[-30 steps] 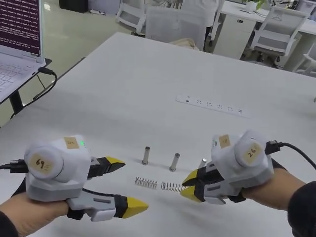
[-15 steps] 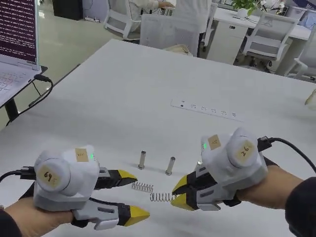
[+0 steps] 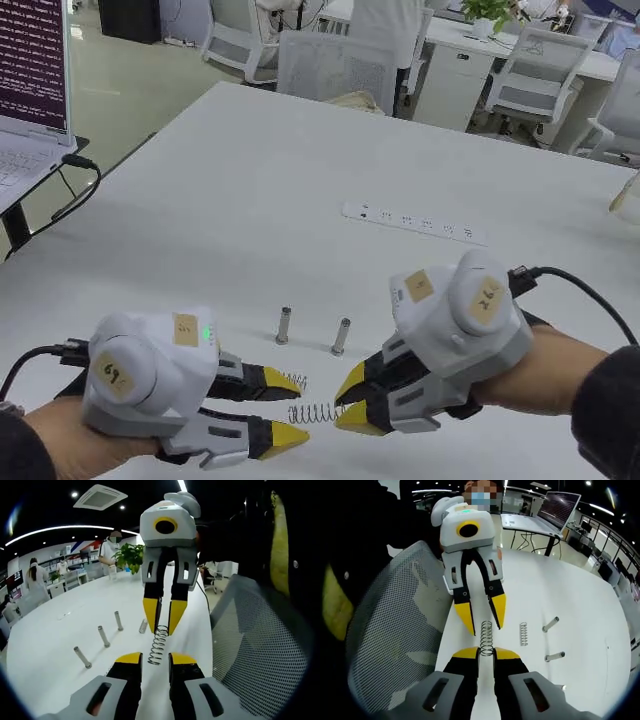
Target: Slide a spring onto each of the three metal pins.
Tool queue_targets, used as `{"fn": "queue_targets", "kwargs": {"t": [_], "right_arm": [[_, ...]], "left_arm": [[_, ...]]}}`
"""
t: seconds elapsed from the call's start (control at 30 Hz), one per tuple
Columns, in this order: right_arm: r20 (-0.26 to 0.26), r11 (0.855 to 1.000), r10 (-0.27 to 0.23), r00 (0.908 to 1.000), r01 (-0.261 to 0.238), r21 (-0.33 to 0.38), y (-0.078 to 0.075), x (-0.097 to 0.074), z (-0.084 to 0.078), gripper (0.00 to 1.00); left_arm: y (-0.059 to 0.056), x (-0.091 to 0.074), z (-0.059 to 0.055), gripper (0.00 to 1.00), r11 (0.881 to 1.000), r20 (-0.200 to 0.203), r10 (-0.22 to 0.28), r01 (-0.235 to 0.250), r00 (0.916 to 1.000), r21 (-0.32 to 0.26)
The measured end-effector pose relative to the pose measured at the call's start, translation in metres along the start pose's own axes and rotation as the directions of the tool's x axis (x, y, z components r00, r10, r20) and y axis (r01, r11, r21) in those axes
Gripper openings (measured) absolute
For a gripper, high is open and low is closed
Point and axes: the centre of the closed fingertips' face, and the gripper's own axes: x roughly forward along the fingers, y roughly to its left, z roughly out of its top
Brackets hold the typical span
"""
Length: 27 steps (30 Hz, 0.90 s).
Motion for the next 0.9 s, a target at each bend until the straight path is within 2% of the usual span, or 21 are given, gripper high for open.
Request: {"fn": "queue_targets", "kwargs": {"t": [0.23, 0.6, 0.9], "right_arm": [[-0.004, 1.0, 0.006, 1.0, -0.006, 0.003, 0.001, 0.001, 0.001, 0.08], [0.011, 1.0, -0.005, 0.9999, 0.005, -0.004, 0.002, -0.005, 0.013, 0.08], [0.026, 1.0, -0.008, 0.9996, 0.008, -0.019, 0.003, -0.008, 0.026, 0.08]], "left_arm": [[-0.001, 0.001, -0.003, 0.05, 1.0, -0.02, -0.002, 0.003, 0.9998, 0.027], [0.0, 0.001, -0.004, 0.03, 0.999, -0.031, -0.001, 0.003, 0.9995, 0.041], [-0.001, 0.003, -0.001, 0.02, 0.999, -0.019, -0.007, 0.008, 0.9998, 0.053]]}}
